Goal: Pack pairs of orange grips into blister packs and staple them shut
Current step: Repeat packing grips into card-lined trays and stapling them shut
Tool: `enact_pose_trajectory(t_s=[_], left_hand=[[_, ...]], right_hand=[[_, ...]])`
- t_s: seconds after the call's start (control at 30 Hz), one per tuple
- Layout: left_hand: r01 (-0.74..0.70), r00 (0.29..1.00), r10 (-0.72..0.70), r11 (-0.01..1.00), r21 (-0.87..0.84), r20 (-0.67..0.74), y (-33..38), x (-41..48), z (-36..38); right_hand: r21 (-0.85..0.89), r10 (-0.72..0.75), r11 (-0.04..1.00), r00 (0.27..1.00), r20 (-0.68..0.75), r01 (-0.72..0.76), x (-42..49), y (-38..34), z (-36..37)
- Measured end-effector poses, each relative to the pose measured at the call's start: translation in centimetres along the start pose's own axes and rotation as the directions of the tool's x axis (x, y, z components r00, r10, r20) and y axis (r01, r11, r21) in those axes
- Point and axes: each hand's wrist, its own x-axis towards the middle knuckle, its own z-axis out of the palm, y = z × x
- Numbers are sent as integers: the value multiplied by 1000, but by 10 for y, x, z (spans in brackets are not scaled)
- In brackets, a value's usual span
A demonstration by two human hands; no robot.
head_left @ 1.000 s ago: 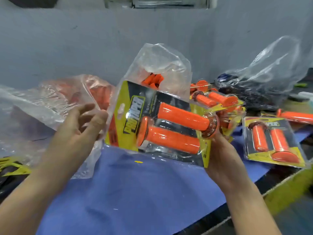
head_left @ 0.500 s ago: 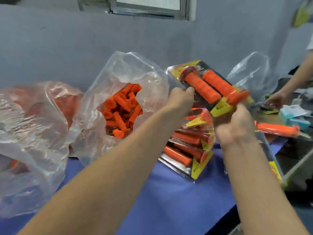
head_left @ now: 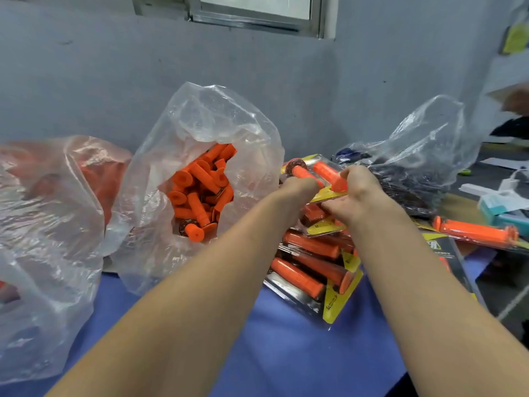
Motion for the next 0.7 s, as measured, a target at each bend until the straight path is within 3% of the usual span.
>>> enact_pose_trajectory(t_s=[0.2, 0.37, 0.5, 0.6, 0.7], left_hand=[[-106, 993, 102, 993, 48, 64, -6, -26, -9], [-290, 904, 287, 956, -41, 317, -16, -103, -52], [-402, 899, 368, 908, 115, 238, -45, -150, -118], [-344, 938, 316, 904, 256, 145, -74, -189, -188], [-241, 967, 252, 879, 410, 28, -100, -233, -259]], right_hand=[[-22, -33, 999, 999, 1, 33, -43, 23, 10], [-96, -161, 983, 987, -24, 158, -89, 54, 33], [-202, -180, 956, 971, 159, 211, -135, 113, 56], [-260, -182, 937, 960, 211, 235, -182, 167, 88], [-310, -89, 927, 927, 364, 211, -229, 218, 122]])
